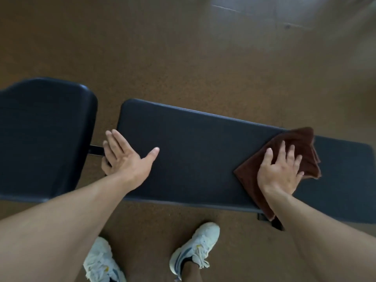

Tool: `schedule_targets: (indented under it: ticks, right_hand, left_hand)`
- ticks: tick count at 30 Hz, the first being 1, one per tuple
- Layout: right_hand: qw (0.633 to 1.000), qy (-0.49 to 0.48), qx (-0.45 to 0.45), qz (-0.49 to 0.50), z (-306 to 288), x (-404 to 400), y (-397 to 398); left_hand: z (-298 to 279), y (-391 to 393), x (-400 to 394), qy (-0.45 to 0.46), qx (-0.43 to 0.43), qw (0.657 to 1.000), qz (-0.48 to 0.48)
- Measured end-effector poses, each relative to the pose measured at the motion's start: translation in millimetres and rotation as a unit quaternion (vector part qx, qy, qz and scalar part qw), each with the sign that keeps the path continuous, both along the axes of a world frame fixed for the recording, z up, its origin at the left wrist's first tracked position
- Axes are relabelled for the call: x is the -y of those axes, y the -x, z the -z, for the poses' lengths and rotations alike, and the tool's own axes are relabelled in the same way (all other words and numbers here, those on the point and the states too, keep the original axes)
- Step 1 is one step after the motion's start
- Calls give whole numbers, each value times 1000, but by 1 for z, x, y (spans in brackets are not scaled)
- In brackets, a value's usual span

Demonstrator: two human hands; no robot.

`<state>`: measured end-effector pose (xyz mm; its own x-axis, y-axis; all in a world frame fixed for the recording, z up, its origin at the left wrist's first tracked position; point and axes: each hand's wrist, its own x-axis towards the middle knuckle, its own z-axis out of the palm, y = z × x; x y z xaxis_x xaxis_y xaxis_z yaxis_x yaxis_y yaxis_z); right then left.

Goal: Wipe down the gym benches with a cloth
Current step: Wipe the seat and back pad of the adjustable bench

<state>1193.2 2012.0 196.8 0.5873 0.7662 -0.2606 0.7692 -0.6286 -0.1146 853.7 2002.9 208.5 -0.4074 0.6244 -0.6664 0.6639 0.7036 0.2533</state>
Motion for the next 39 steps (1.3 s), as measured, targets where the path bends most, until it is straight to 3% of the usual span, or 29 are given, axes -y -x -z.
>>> schedule_targets:
  ticks: [3, 6, 10, 12, 15, 17, 18, 21, 23, 25, 27, 29, 32, 35, 39]
  right_hand:
    - [999, -34, -12, 25, 3, -14, 25]
    - [989, -61, -28, -131, 4, -41, 93]
    - [888, -74, -77, -448, 9, -48, 216]
    - [853, -76, -87, -509, 9, -42, 243]
    - [821, -105, -84, -554, 11, -25, 215]
    - [835, -119, -81, -531, 13, -5, 172]
    - [873, -123, -73, -467, 14, 2, 145]
    - [983, -79, -24, -161, 5, 13, 70]
    - [999, -30, -18, -27, -9, 20, 61]
    - [999, -27, -19, -12, -17, 24, 94]
    - [995, -49, -30, -83, -14, 25, 151]
    - [970, -58, -44, -231, -7, 29, 217]
    - [878, -68, -68, -469, 0, 43, 294]
    - [819, -74, -78, -563, 4, 48, 306]
    - [747, -71, -95, -654, 4, 60, 264]
  left_hand:
    - [0, 0, -1, -2, 9, 1000, -16]
    - [-1, -2, -1, -14, 17, 999, -37]
    - [0, 1, -1, -50, 49, 995, -66]
    - [-2, 5, 2, -81, 85, 989, -87]
    - [-8, 15, 5, -111, 149, 978, -97]
    - [-10, 27, 10, -124, 201, 966, -106]
    - [-10, 33, 14, -131, 232, 957, -116]
    - [-12, 51, 44, -128, 278, 936, -172]
    - [-12, 58, 81, -112, 261, 939, -192]
    - [-12, 63, 121, -111, 238, 945, -193]
    - [-10, 64, 153, -127, 221, 945, -205]
    - [-8, 64, 167, -154, 196, 941, -228]
    - [-12, 64, 167, -231, 132, 938, -225]
    - [-19, 60, 152, -288, 83, 936, -187]
    - [-30, 33, 123, -301, 77, 944, -107]
